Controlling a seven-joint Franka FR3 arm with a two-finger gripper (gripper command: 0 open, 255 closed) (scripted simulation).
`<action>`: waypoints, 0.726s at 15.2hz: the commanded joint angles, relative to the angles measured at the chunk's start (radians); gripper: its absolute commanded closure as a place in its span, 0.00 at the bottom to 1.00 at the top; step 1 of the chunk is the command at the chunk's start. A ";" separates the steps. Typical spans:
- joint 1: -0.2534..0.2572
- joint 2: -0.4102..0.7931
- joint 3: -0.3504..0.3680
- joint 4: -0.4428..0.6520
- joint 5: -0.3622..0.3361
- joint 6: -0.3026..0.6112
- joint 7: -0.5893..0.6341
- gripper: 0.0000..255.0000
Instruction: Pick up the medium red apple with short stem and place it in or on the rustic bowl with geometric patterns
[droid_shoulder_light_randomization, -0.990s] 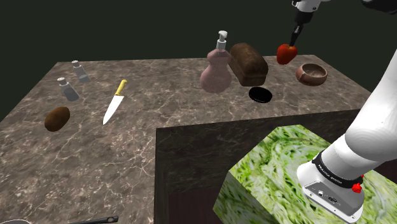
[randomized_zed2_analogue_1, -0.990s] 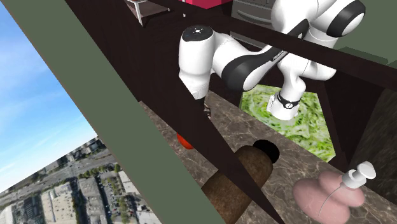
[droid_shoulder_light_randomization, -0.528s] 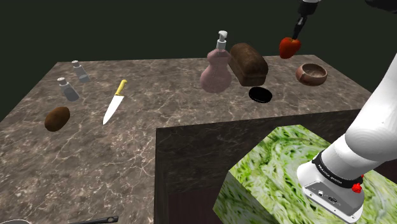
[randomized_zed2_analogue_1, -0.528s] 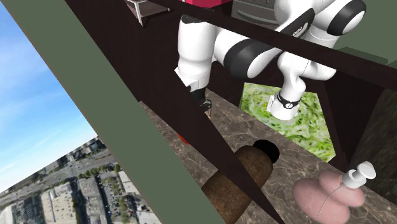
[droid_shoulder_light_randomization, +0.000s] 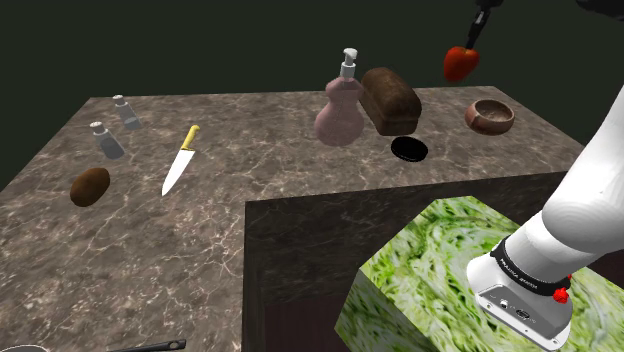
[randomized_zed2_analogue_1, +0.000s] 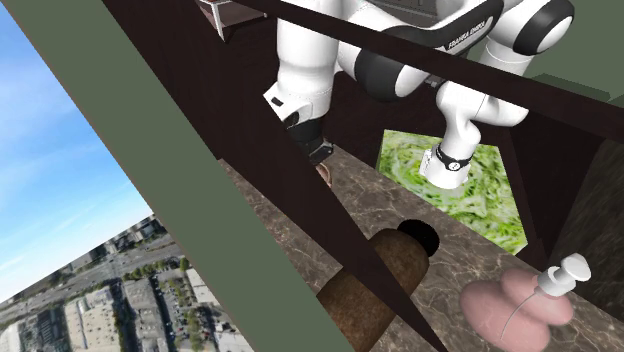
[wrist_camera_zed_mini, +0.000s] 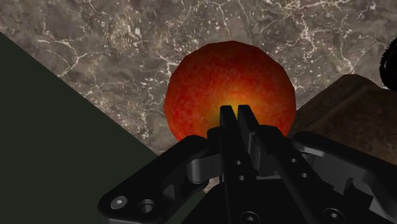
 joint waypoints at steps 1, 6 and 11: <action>-0.005 0.006 -0.001 0.033 0.003 -0.028 -0.003 1.00; -0.015 0.016 -0.002 0.107 0.009 -0.093 -0.007 1.00; -0.019 -0.114 -0.036 0.010 -0.056 -0.105 -0.054 1.00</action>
